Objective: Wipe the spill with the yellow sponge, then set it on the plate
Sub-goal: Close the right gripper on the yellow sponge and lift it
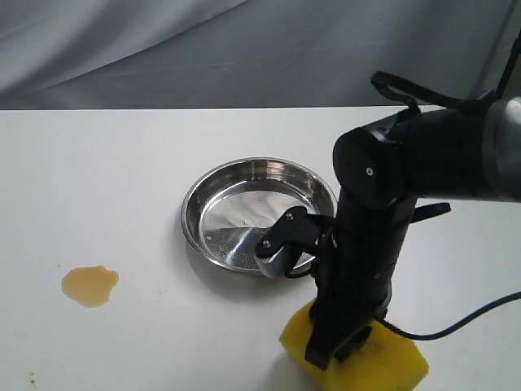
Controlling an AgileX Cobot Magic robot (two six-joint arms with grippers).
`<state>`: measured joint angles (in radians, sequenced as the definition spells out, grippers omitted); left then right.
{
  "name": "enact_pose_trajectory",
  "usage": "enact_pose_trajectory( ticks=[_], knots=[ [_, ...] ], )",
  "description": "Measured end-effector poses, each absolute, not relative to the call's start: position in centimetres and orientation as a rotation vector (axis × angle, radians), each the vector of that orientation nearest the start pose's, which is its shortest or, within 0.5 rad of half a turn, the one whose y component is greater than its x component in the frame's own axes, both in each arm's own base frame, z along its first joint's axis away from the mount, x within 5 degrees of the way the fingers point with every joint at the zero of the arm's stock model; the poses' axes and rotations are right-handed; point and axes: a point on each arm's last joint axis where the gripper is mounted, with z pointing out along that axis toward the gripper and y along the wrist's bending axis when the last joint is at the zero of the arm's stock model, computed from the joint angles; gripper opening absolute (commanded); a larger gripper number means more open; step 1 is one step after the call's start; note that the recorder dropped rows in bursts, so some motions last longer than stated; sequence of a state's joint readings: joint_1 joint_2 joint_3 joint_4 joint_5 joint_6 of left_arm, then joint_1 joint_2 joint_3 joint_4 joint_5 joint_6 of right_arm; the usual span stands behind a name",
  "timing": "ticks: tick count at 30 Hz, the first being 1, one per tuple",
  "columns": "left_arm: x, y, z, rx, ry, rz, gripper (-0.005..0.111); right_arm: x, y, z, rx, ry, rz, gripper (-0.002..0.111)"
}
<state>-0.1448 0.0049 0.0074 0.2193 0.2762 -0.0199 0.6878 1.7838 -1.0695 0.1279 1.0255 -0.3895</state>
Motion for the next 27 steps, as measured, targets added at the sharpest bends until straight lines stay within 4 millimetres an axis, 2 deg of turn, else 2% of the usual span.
enact_pose_trajectory(
  ticks=[5,8,11,18,23,27],
  knots=[
    [5.5,-0.3,18.6,0.253,1.748,0.086,0.0,24.5,19.2,17.5,-1.585,2.745,-0.14,0.0],
    [5.5,-0.3,18.6,0.253,1.748,0.086,0.0,25.0,18.9,17.6,-1.566,2.724,-0.229,0.0],
    [5.5,-0.3,18.6,0.253,1.748,0.086,0.0,25.1,19.1,17.5,-1.498,2.731,-0.206,0.0],
    [5.5,-0.3,18.6,0.253,1.748,0.086,0.0,24.3,20.2,17.5,-1.412,2.809,0.024,0.0],
    [5.5,-0.3,18.6,0.253,1.748,0.086,0.0,24.1,20.0,17.1,-1.417,2.819,0.028,0.0],
    [5.5,-0.3,18.6,0.253,1.748,0.086,0.0,23.5,19.6,15.9,-1.432,2.868,0.021,0.0]
  ],
)
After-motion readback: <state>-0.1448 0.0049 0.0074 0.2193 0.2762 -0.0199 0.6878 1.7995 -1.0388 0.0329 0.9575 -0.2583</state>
